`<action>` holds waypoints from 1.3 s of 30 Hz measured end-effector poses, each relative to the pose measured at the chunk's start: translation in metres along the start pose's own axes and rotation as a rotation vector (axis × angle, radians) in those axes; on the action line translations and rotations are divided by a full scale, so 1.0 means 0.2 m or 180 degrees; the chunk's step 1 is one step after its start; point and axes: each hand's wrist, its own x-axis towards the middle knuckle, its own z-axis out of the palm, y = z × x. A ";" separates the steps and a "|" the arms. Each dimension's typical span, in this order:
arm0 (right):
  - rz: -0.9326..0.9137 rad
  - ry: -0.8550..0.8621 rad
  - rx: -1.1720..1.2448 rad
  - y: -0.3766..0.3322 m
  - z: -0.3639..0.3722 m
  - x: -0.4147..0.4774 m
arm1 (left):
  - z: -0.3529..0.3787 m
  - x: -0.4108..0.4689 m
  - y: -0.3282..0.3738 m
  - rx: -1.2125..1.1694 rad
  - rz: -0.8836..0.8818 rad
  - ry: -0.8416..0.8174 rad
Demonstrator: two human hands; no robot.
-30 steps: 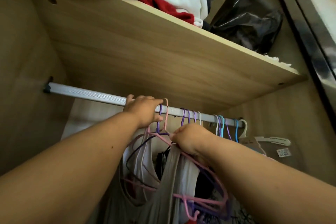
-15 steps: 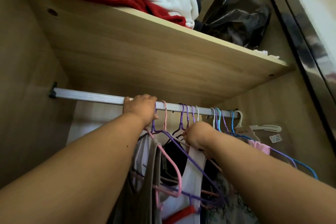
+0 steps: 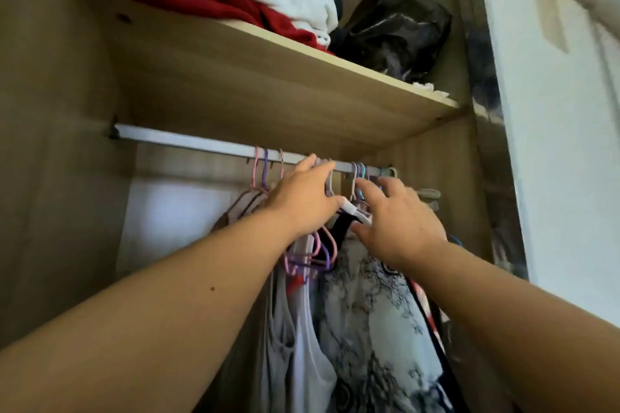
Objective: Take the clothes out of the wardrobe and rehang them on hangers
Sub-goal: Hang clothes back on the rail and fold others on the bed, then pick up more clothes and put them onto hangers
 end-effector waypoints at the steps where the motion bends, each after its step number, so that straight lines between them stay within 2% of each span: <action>1: 0.0074 -0.0051 -0.0074 0.05 -0.05 -0.10 | 0.03 -0.08 0.08 -0.0157 0.0065 -0.0055; 9: 0.0708 -0.0776 -0.0877 0.45 -0.43 -1.09 | 0.36 -0.85 0.76 -0.0719 0.0662 -0.1096; 12: 0.1135 -0.1080 -0.1051 0.55 -0.58 -1.51 | 0.48 -1.17 1.00 -0.0921 0.0930 -0.1524; 19: 0.2414 -0.1622 -0.1494 0.45 -0.91 -2.43 | 0.64 -1.93 1.44 -0.1481 0.1814 -0.2572; 24: 0.3402 -0.1871 -0.1784 0.07 -1.08 -2.90 | 0.54 -2.39 1.50 -0.1870 0.2374 -0.3064; 32: 0.4810 -0.1783 -0.1796 -0.93 -1.12 -3.43 | 0.22 -3.03 1.24 -0.2135 0.3379 -0.3561; 39: 0.5667 -0.1395 -0.2300 -1.76 -1.43 -3.68 | -0.44 -3.51 1.21 -0.2641 0.4344 -0.3939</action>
